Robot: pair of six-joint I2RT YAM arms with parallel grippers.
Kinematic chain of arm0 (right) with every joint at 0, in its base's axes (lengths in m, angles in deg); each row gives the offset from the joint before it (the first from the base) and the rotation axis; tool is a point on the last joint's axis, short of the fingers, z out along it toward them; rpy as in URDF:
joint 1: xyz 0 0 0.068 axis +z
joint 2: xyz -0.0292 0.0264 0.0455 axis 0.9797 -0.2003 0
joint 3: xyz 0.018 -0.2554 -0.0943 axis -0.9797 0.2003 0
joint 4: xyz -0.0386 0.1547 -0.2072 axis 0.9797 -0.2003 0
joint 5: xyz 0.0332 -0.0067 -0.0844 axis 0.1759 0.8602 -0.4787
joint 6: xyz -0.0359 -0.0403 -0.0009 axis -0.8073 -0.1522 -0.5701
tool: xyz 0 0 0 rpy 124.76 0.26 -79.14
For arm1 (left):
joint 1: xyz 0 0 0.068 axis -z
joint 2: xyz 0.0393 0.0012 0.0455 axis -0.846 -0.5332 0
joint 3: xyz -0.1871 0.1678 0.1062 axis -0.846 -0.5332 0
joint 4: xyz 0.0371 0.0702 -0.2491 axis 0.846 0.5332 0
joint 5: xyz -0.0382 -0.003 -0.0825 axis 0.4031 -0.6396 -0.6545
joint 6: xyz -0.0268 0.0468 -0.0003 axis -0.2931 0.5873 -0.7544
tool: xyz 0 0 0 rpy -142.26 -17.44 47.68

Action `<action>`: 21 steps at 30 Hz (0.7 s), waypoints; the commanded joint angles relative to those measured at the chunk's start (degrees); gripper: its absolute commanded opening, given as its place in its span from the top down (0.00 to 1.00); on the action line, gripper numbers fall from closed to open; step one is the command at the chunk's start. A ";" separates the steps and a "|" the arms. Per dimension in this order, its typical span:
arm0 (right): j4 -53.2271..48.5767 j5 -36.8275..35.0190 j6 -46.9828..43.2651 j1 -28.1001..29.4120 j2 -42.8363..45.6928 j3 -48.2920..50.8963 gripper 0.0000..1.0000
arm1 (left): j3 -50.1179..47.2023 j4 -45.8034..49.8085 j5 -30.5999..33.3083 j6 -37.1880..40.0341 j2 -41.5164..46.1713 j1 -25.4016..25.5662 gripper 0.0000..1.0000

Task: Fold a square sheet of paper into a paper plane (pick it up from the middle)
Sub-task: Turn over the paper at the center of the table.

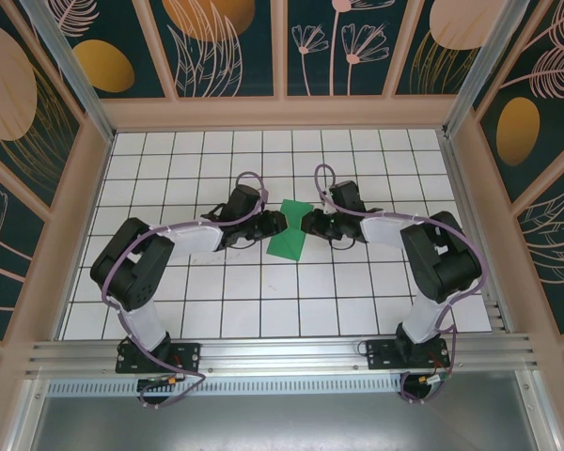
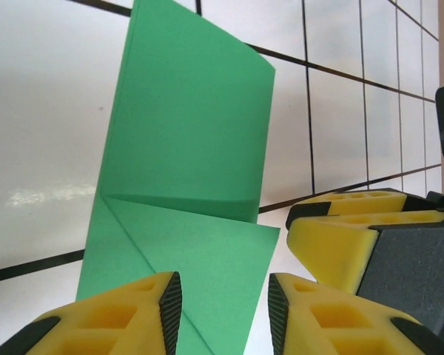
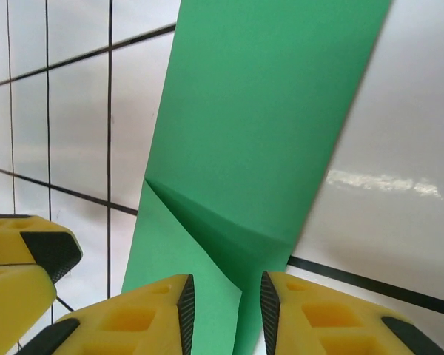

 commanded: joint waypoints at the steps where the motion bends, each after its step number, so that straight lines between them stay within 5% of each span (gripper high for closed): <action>1: 1.05 5.11 -2.80 0.00 -2.30 -1.70 0.66 | -1.89 -0.49 1.21 -1.72 0.40 -0.19 0.60; 4: 1.24 6.44 -3.17 0.14 -3.36 -2.03 0.66 | -2.40 -1.10 1.08 -2.80 -0.04 -0.16 0.59; 11: 5.28 5.86 -0.55 -1.18 -2.71 0.49 0.94 | -3.53 -4.94 -2.22 -5.19 -1.83 -0.26 0.59; 21: 8.66 6.56 2.71 -3.24 -1.04 4.09 0.97 | -1.97 -9.46 -7.03 -6.24 -4.86 -0.17 0.59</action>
